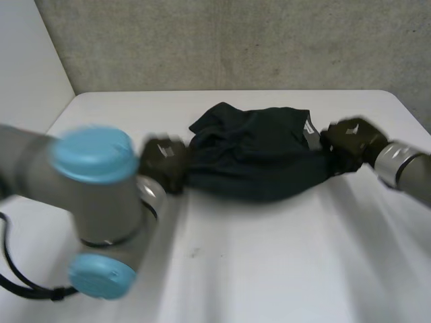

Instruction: Fold the shorts.

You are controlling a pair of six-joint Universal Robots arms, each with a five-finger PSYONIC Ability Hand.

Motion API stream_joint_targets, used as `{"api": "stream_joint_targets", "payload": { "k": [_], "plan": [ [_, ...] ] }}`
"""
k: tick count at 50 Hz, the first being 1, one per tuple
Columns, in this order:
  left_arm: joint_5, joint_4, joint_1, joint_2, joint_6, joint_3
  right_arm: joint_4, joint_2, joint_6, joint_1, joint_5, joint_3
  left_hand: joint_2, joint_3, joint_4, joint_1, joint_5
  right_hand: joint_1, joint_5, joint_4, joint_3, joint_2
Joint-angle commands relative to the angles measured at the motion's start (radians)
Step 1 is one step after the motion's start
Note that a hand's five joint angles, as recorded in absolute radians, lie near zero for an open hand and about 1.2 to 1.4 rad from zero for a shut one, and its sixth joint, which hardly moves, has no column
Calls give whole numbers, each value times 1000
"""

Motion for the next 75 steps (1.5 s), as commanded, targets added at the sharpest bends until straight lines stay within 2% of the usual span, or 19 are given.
{"api": "stream_joint_targets", "payload": {
  "k": [1,7,11,18,21,24,30,34,36,38,42,45,48,50,54,60,75],
  "plan": [
    [1,-2,108,364,-6,67,170,-250,-2,1,-2,-130,204,210,205,267,243,454,247,208,214,222],
    [1,-40,114,452,-6,110,273,-367,-2,14,3,-239,204,210,205,267,243,454,247,208,214,222],
    [0,-59,114,492,-9,109,285,-410,-2,39,10,-284,204,210,205,267,243,454,247,208,214,222],
    [1,-56,119,480,-13,75,299,-392,-13,100,81,-284,204,210,205,267,243,454,247,208,214,222],
    [6,-51,134,415,-12,55,300,-323,-30,131,92,-276,204,210,205,267,243,454,247,208,214,222],
    [6,-51,153,287,-12,60,304,-209,-71,162,115,-264,204,210,205,267,243,454,247,208,214,222],
    [4,-49,151,-15,5,161,278,-13,-203,235,262,-272,204,210,205,267,243,454,247,208,214,222],
    [-2,-59,154,-219,48,379,161,111,-262,310,371,-365,204,210,205,267,243,454,247,208,214,222],
    [-3,-53,157,-272,78,520,71,150,-269,326,391,-428,204,210,205,267,243,454,247,208,214,222],
    [-3,-49,163,-270,89,605,5,161,-269,329,391,-469,204,210,205,267,243,454,247,208,214,222],
    [-9,1,171,-264,92,838,-245,139,-254,341,388,-584,204,210,205,267,243,454,247,208,214,222],
    [-37,139,188,-180,88,946,-404,68,-245,341,386,-600,204,210,205,267,243,454,247,208,214,222],
    [-54,252,206,-91,86,919,-514,-6,-199,340,394,-572,204,210,205,267,243,454,247,208,214,222],
    [-52,292,209,-54,88,887,-529,-25,-162,336,391,-560,204,210,205,267,243,454,247,208,214,222],
    [-48,319,214,9,86,770,-488,-42,-95,333,383,-537,204,210,205,267,243,454,247,208,214,222],
    [-40,319,237,111,66,457,-326,-28,-91,340,291,-462,204,210,205,267,243,454,247,208,214,222],
    [-25,325,306,102,-7,-254,-70,207,-117,367,211,-134,204,210,205,267,243,454,247,208,214,222]
  ]
}}
